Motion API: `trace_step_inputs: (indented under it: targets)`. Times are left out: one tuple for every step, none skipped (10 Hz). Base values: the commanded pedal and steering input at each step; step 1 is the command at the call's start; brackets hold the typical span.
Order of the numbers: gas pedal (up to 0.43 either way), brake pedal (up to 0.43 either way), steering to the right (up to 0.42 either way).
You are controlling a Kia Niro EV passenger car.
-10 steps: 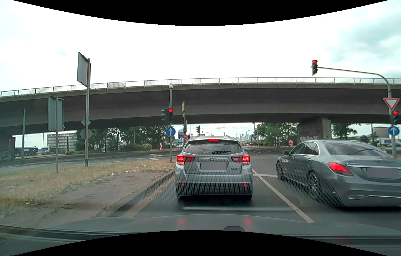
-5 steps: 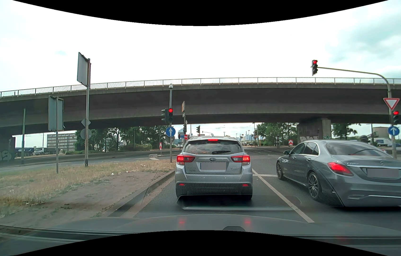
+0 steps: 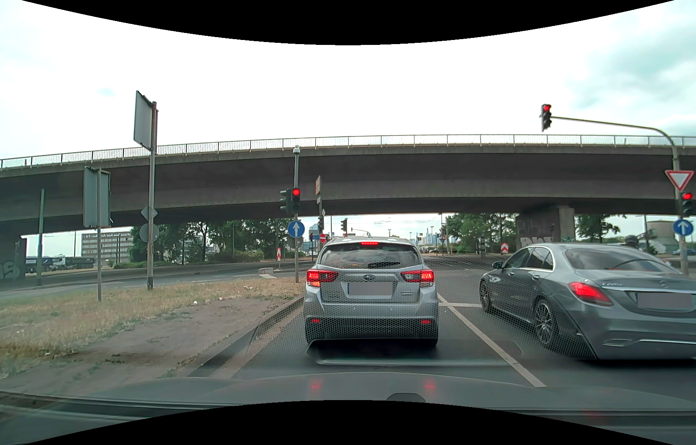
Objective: Follow the waypoints while adhering to traffic rules and regulations
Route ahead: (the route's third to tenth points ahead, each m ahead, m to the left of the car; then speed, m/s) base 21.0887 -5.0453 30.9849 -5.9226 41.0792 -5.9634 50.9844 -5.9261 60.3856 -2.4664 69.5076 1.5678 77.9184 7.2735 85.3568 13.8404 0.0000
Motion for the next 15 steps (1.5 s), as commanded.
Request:
trace_step_inputs:
  targets:
    - [0.0,0.256,-0.001]
    - [0.0,0.256,-0.001]
    - [0.0,0.256,-0.001]
    - [0.0,0.256,-0.001]
    - [0.0,0.256,-0.001]
    - [0.0,0.256,-0.001]
    - [0.0,0.256,-0.001]
    - [0.0,0.256,-0.001]
    - [0.0,0.256,-0.001]
    - [0.0,0.256,-0.001]
    - [0.0,0.256,-0.001]
    - [0.0,0.256,-0.001]
    - [0.0,0.256,-0.001]
    - [0.0,0.256,-0.001]
    - [0.0,0.256,-0.001]
